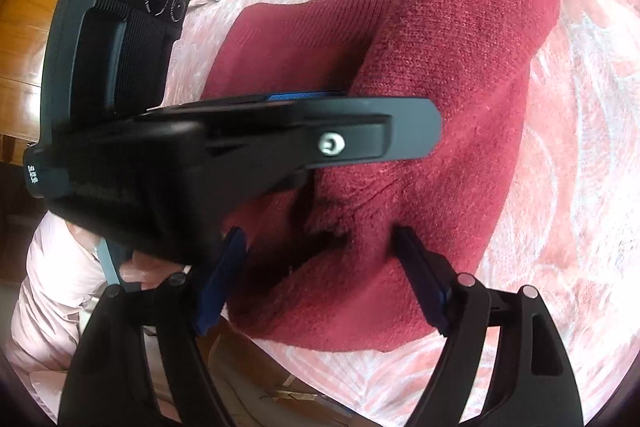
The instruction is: Fold small clothes
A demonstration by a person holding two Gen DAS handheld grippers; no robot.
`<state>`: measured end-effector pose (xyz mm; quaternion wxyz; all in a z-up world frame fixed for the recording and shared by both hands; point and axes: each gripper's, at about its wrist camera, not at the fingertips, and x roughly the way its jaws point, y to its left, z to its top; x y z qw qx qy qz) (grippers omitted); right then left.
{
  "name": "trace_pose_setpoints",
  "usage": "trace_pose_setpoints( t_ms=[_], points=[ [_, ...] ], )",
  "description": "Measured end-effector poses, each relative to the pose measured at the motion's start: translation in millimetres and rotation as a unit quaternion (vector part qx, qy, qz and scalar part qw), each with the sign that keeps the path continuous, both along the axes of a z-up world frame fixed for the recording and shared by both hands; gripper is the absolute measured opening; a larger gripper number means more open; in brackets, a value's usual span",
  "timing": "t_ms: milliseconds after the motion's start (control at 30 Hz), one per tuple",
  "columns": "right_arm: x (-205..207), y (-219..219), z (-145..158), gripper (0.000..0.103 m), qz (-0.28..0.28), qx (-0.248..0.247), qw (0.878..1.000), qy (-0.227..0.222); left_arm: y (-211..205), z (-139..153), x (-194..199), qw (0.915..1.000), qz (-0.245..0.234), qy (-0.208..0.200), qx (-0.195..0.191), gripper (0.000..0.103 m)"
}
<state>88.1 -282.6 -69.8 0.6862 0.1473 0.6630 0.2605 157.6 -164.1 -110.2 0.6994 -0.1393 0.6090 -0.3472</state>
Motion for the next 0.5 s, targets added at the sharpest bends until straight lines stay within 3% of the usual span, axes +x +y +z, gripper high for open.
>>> trace_pose_setpoints(
  t_ms=[67,100,133,233,333,500],
  points=[
    [-2,1,0,0.078,-0.002,0.000,1.000,-0.001,-8,-2,3,0.9999,-0.003,-0.006,0.015,0.074],
    [-2,0,1,0.078,-0.004,-0.003,1.000,-0.003,-11,-5,5,0.9998,-0.007,-0.006,0.015,0.055],
    [-4,-4,-1,0.078,-0.005,-0.002,1.000,-0.004,-12,-8,7,0.9997,-0.007,-0.005,0.024,0.042],
    [-5,-9,0,0.078,-0.011,0.004,1.000,-0.001,-8,-14,11,0.9998,0.003,0.000,0.020,0.025],
    [-6,-17,7,0.078,-0.020,0.013,1.000,-0.006,-6,-3,3,0.9997,0.014,-0.019,0.008,0.018],
    [-4,-38,19,0.080,-0.063,0.030,0.997,-0.020,17,9,-11,0.9989,0.025,-0.039,-0.001,0.017]
  ],
)
